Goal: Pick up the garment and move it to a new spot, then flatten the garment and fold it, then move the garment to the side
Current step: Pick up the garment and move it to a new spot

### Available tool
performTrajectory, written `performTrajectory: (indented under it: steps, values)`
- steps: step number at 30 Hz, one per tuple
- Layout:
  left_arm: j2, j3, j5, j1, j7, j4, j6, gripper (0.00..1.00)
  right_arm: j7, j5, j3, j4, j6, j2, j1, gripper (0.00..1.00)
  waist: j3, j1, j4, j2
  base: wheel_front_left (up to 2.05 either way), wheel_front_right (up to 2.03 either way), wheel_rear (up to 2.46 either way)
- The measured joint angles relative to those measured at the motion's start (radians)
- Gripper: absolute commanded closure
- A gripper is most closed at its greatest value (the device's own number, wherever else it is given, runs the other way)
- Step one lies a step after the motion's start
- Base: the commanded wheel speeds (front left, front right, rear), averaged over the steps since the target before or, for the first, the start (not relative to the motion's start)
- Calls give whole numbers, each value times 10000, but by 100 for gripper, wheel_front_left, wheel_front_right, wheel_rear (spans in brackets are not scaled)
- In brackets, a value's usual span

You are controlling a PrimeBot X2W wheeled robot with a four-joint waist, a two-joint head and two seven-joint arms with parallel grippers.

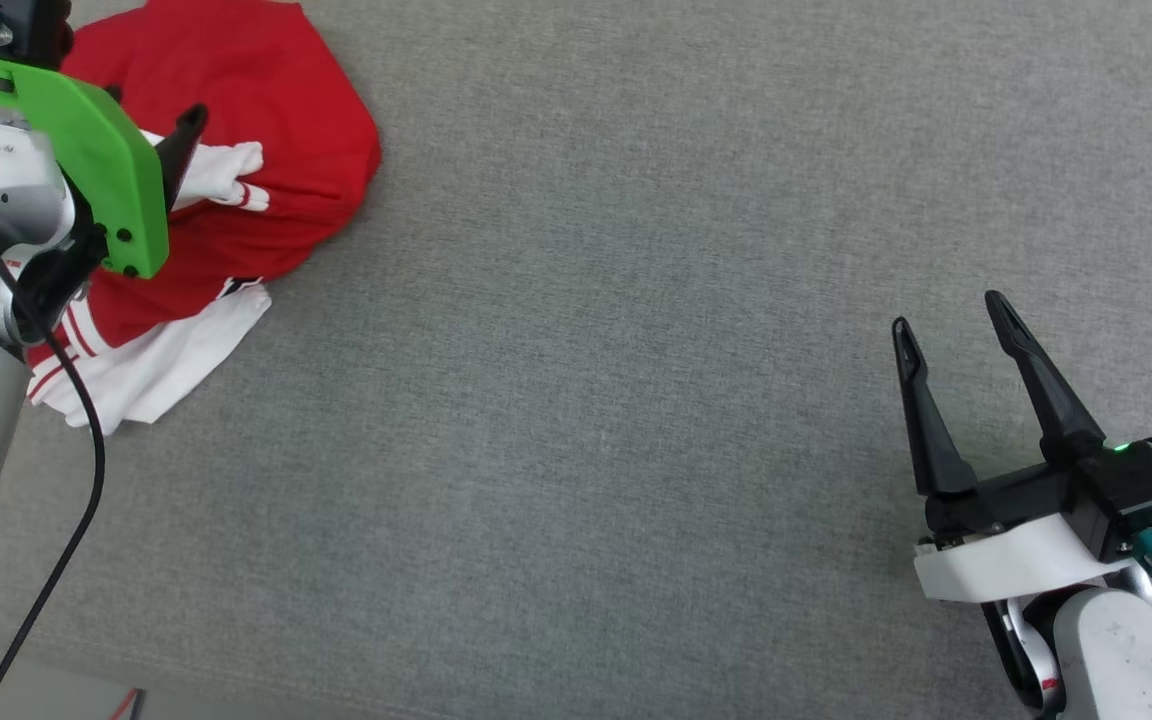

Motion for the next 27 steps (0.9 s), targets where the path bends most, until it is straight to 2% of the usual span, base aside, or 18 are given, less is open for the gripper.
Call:
performTrajectory:
  steps: [4, 10, 18, 19, 20, 23, 27]
  values:
    - [272, -880, -1007, -261, 1434, 65, 0, 0, 0, -2, 6, -29, 0, -36, -152, 0, 345, 0, -247, 0, 0, 0, 0]
    - [349, -1641, -1755, -443, 2543, 963, 0, 0, 0, 0, 8, -29, 0, -77, -360, 0, 785, 0, -566, 0, 0, 0, 0]
    - [351, -2399, -1906, -890, 2800, 1870, 0, 0, 0, 2, 90, 12, 0, -75, -472, 0, 1059, -1, -854, 1, 0, 0, 0]
    - [351, -2491, -1960, -926, 2769, 1908, 0, 54, 0, 4, 92, 33, 0, -75, -472, 0, 1054, -1, -858, 1, 0, 0, 0]
    - [357, -2604, -2021, -964, 2686, 1960, 0, 100, 0, 6, 88, 63, 0, -77, -472, 0, 1032, -1, -858, 1, 0, 0, 0]
    - [447, -3010, -1971, -984, 2174, 1990, 8, 100, 0, 31, 75, 136, 0, -67, -470, 0, 894, -1, -831, 0, 0, 0, 0]
    - [477, -3455, -1597, -990, 859, 2017, 2, 100, 0, 102, 38, 188, 0, -17, -427, 0, 564, -1, -760, -1, 0, 0, 0]
